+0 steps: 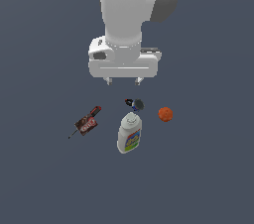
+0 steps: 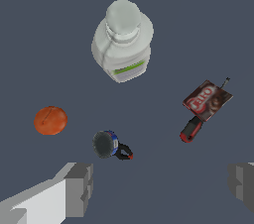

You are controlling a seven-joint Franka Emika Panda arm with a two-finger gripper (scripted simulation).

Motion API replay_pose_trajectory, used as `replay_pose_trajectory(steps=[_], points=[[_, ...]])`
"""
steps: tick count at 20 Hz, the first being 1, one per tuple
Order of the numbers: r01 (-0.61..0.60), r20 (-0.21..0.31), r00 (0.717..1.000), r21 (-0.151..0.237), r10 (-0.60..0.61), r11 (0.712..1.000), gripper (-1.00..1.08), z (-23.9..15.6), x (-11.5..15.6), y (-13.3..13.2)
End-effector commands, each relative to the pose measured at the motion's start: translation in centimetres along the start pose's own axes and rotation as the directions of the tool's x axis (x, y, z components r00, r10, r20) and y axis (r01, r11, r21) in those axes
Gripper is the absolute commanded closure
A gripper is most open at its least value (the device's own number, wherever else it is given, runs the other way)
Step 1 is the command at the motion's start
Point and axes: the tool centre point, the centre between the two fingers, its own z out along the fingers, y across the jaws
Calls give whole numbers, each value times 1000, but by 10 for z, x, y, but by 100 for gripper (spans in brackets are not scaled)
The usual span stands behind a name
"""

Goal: Pick up a designated object from a clutter of objects.

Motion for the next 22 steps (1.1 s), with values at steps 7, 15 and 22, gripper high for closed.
replay_pose_trajectory(steps=[7,15,22], points=[[63,-3,998,-18,-63,998,-92,2,3,-18],[88,-4,996,-24,-88,996,-92,4,4,-24],[153,-5,988,-24,-153,988,-92,20,2,-25]])
